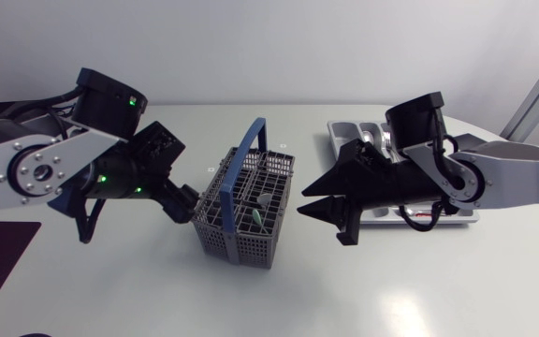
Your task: Unload the cutlery basket into the drawer organizer.
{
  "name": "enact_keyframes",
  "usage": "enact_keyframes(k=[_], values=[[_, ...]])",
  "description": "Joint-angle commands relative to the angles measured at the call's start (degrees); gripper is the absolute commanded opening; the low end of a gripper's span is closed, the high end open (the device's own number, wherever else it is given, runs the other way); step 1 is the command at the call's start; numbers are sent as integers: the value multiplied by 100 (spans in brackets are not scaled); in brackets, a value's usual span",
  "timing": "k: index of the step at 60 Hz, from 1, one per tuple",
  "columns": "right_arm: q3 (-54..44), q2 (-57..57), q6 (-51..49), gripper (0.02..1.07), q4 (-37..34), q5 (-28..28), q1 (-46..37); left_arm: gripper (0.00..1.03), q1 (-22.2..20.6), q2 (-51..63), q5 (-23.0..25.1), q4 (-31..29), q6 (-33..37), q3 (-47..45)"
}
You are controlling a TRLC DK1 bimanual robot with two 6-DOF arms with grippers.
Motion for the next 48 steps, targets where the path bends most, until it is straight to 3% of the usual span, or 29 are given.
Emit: enact_keyframes(k=[1,13,25,37,48], values=[[-109,-107,-219,57,331,267,254,97,-116,-322,46,-126,151,-228],[49,16,-526,57,700,1005,834,97,-485,-709,46,-276,230,-570],[190,104,-781,57,718,1251,975,97,-845,-595,29,-197,248,-913],[375,288,-816,57,709,1410,957,97,-722,-59,-6,190,300,-957],[726,754,-588,57,815,1287,324,97,-336,486,-24,700,450,-825]])
